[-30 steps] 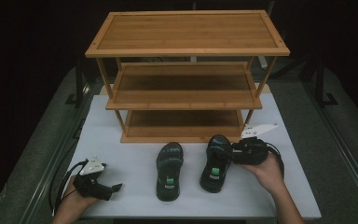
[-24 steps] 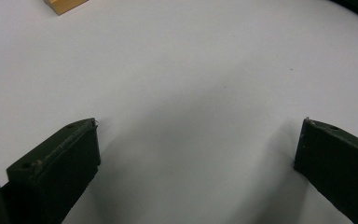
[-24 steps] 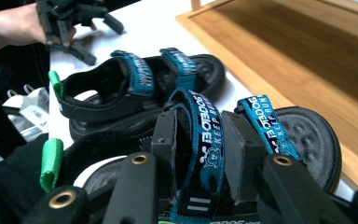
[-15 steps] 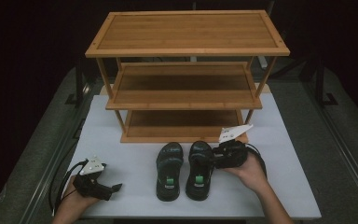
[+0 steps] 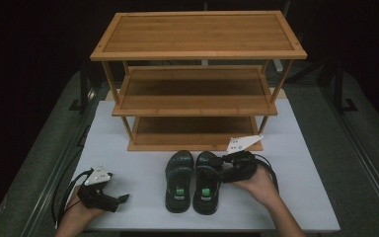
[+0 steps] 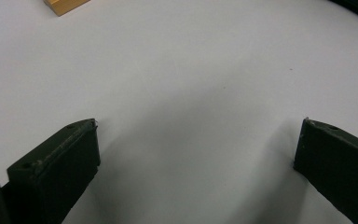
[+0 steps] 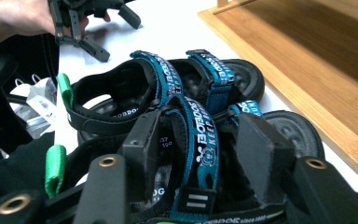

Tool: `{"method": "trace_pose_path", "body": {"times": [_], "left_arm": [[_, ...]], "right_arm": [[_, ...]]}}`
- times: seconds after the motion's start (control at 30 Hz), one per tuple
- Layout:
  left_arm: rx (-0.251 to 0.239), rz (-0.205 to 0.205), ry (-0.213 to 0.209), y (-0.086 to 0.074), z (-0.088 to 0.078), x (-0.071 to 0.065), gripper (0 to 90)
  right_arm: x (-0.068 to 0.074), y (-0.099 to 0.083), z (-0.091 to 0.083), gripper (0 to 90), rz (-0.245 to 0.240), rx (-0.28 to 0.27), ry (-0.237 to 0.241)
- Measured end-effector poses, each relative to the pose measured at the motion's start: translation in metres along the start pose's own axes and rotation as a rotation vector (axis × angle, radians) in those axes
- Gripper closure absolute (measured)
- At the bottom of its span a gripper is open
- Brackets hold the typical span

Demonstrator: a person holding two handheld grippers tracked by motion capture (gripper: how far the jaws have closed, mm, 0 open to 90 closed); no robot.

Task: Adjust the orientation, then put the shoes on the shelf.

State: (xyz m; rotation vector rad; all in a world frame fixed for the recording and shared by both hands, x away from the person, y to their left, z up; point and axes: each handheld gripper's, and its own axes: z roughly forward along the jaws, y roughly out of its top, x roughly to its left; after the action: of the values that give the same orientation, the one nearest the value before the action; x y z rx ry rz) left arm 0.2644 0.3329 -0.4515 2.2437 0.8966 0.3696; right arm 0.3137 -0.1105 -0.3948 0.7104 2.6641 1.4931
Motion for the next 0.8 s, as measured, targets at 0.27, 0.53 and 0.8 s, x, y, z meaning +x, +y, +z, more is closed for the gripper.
{"method": "trace_pose_path", "body": {"times": [0.27,0.53,0.8], "left_arm": [[-0.065,0.005,-0.081,0.022,-0.003,-0.010,4.0],[-0.125,0.029,-0.169,0.053,-0.009,-0.020,15.2],[-0.152,0.116,-0.257,0.092,0.000,-0.034,25.4]], "right_arm": [[0.003,-0.005,-0.007,43.1,0.004,0.002,-0.034],[0.003,-0.006,-0.009,43.5,-0.002,0.002,-0.039],[0.004,-0.008,-0.009,47.4,0.002,0.009,-0.040]]}}
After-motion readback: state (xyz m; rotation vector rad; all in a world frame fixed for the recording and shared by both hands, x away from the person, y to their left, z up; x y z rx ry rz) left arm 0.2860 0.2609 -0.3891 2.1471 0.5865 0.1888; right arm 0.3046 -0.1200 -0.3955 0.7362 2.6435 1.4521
